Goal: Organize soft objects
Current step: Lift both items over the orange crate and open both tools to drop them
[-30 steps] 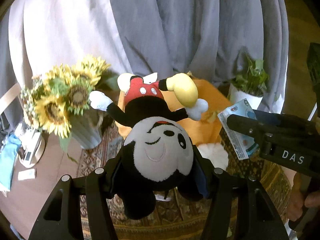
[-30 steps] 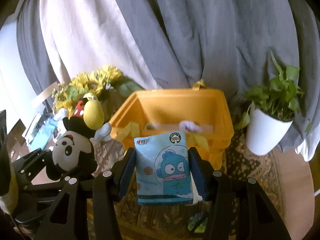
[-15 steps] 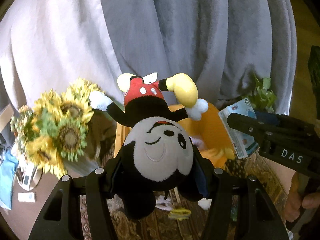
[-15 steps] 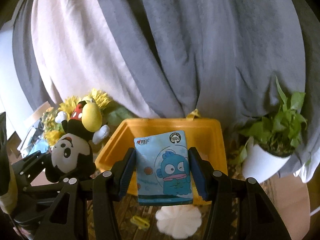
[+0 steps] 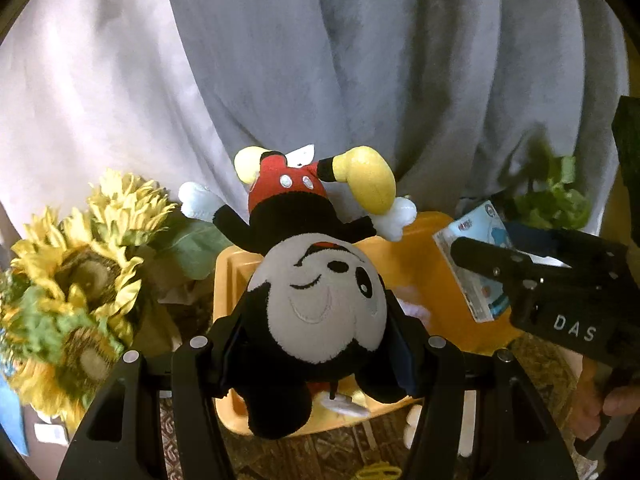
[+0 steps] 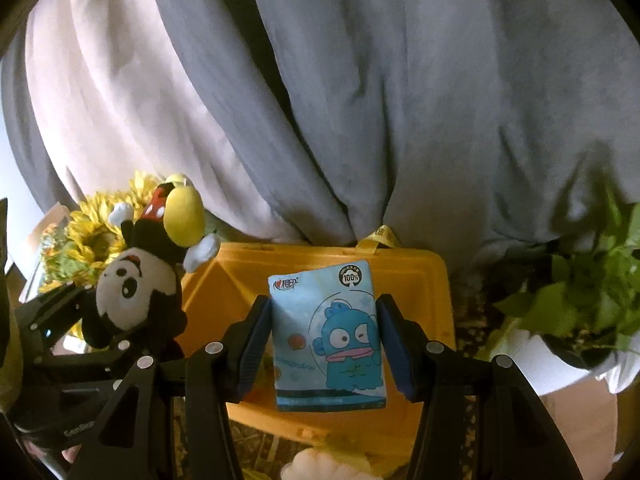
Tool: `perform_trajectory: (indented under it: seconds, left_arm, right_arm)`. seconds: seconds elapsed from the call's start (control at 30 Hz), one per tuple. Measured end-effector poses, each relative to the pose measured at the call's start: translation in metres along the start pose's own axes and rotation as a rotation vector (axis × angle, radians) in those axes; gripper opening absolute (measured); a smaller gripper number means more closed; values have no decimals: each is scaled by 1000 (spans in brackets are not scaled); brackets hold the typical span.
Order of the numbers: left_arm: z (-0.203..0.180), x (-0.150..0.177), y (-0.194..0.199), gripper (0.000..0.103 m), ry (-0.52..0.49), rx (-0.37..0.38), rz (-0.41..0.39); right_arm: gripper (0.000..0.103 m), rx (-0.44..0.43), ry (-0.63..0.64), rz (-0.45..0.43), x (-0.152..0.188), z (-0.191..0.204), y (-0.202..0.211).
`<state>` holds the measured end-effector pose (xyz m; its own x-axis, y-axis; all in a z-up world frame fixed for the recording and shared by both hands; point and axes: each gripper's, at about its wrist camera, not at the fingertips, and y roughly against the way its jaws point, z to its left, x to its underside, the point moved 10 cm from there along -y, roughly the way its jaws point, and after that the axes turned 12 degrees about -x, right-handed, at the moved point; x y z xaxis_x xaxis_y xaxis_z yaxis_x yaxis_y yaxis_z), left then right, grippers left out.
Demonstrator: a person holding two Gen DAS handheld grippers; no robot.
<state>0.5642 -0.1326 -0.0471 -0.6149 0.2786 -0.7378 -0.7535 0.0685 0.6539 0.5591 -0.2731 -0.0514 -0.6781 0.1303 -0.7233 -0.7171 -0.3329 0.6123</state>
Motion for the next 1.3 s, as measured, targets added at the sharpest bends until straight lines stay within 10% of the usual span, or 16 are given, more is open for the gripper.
perform_trajectory:
  seconds: [0.67,0.77,1.3]
  left_arm:
    - [-20,52,-103,70,-44,78,325]
    - [-18,51,-103,87,-46,39,310]
    - [6,36,-33,93,6,-99,147]
  right_arm:
    - [57,1,-41,254,45,-32,-78]
    - [72,31,-43,247,44,-37,-77]
    - [72,77,-53,104,26,-28,-12]
